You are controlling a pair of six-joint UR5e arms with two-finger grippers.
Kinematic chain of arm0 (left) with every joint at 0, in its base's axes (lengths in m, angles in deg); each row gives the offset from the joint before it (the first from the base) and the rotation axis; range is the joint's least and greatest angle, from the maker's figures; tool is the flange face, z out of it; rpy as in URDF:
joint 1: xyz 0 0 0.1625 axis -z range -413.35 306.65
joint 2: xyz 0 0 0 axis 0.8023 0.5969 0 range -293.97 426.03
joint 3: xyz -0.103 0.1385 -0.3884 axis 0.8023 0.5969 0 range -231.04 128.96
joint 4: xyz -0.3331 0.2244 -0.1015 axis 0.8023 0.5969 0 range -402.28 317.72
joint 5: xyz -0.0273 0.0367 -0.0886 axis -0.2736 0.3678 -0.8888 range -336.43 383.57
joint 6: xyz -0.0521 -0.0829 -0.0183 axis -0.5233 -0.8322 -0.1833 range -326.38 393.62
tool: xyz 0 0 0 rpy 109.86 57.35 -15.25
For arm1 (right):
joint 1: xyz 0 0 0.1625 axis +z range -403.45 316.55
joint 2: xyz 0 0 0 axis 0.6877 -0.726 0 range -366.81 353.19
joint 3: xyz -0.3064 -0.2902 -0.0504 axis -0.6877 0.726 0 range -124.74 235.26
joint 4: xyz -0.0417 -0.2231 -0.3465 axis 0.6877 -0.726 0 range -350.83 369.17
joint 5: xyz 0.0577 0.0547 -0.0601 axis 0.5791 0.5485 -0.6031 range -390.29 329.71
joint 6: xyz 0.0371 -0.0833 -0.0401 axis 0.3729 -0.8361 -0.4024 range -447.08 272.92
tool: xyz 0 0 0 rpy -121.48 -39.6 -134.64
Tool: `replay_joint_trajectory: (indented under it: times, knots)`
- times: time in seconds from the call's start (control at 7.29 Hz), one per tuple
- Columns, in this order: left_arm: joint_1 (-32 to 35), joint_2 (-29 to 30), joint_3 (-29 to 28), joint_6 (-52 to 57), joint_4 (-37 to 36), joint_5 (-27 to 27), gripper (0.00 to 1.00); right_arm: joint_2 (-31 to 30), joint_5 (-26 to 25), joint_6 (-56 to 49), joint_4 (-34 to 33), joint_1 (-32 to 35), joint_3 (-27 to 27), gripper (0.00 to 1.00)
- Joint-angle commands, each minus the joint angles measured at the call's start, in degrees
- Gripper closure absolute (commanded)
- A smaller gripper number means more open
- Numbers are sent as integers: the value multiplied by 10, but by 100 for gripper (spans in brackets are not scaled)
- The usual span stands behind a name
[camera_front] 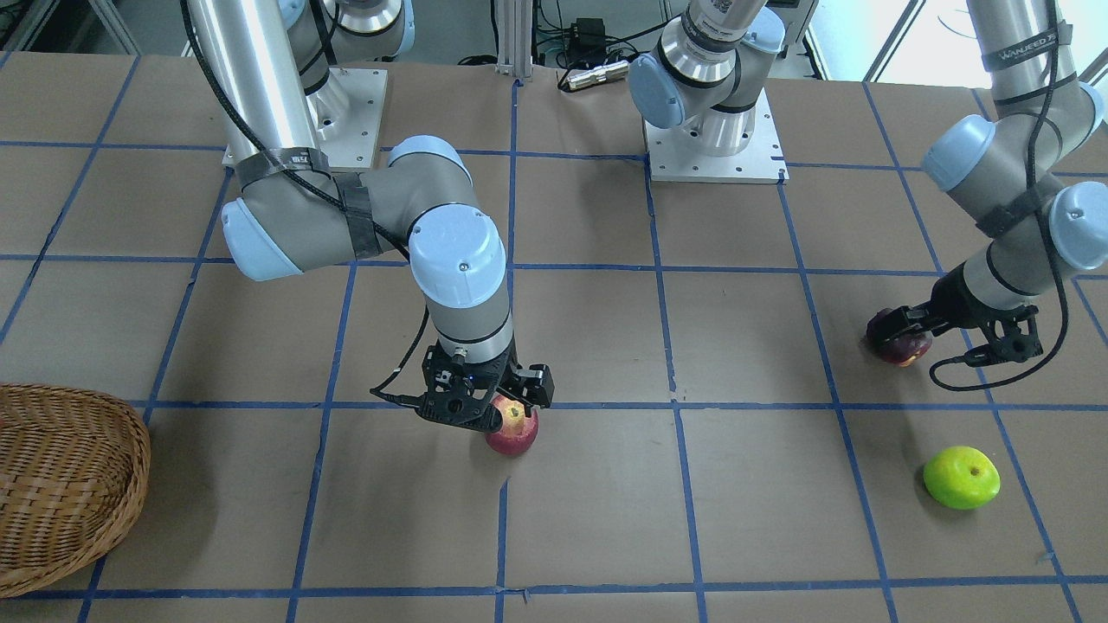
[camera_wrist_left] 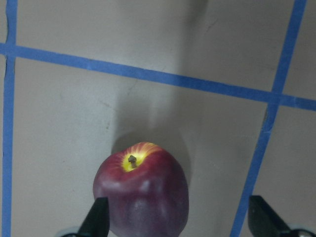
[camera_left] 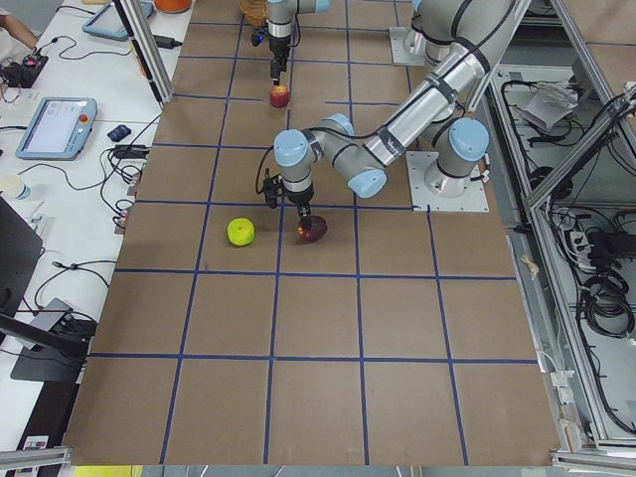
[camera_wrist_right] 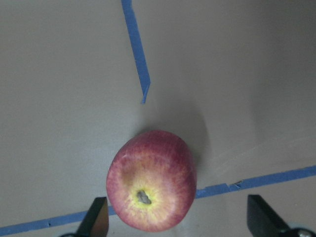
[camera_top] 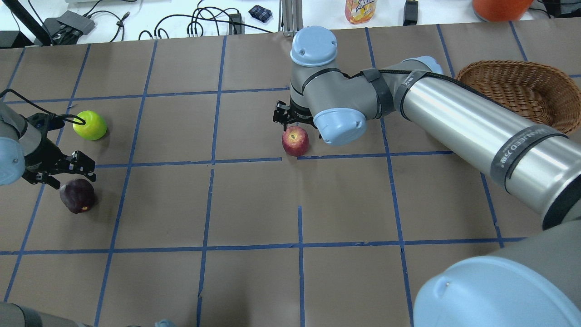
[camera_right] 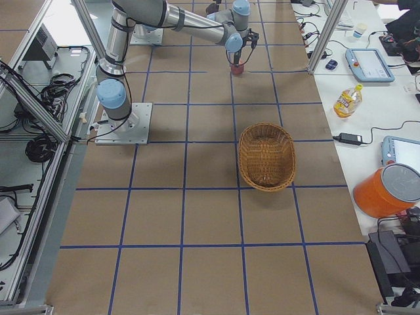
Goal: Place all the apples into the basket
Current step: 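Move left gripper over dark red apple while right moves over pink-red apple, then grasp dark red apple with left gripper while right grasps pink-red apple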
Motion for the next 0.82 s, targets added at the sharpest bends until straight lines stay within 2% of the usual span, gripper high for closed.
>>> replay_joint_trajectory:
  times: [0.0,0.27,0.69]
  knots:
    - [-4,27,-1,2,-4,2,0,14,2,-6,-7,2,2,0]
    - [-9,31,3,1,-2,33,0,30,9,-8,-23,2,3,0]
    - [-11,16,9,3,3,37,0,54,12,-12,-26,4,30,0]
